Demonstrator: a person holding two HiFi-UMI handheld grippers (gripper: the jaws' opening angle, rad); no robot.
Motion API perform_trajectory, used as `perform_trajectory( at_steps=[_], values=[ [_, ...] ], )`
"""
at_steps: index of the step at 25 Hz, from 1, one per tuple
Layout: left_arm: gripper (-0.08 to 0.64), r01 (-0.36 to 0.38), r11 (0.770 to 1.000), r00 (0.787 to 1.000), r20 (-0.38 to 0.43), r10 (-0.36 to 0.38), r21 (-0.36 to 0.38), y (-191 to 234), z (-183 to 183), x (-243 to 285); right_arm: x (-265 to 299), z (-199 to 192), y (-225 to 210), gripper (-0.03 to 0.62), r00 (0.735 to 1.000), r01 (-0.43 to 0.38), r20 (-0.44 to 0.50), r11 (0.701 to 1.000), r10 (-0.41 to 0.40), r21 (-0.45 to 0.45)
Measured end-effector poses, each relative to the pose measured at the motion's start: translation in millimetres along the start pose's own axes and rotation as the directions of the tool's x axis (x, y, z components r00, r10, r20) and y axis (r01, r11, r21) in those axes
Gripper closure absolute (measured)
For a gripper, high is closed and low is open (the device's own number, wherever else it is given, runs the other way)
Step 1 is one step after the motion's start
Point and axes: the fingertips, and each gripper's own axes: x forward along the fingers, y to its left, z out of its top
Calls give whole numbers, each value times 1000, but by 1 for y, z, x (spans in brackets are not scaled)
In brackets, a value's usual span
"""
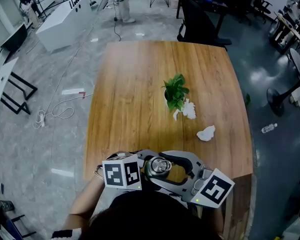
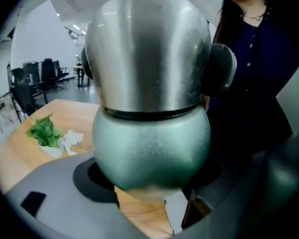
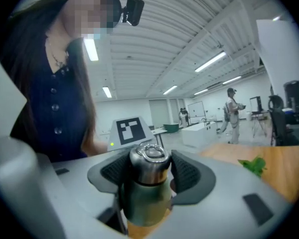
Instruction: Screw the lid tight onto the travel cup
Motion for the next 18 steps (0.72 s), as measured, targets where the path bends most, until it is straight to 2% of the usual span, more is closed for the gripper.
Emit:
perform_trajectory(
  at_steps=[2,4,7,11,14,18],
  values=[
    [175,-79,997,997,-7,79,-28,13,-3,1,4,-4,-8,341,998,66,-9,998,-66,4],
    [175,-107,992,994,4,107,-61,18,-5,3,7,-5,-12,341,995,103,-8,995,-103,20],
    [175,-123,988,992,24,126,-98,19,-5,5,10,-8,-14,341,992,126,-14,992,-126,32],
    [175,-189,978,982,-32,187,-92,27,-14,6,12,-13,-16,341,987,158,-30,987,-157,16],
    [175,-224,970,975,-31,222,-99,29,-14,5,11,-12,-16,341,986,166,-29,986,-166,8],
    [175,-297,946,954,-8,299,-131,37,-12,5,10,-12,-18,340,982,187,-17,982,-187,4]
  ],
)
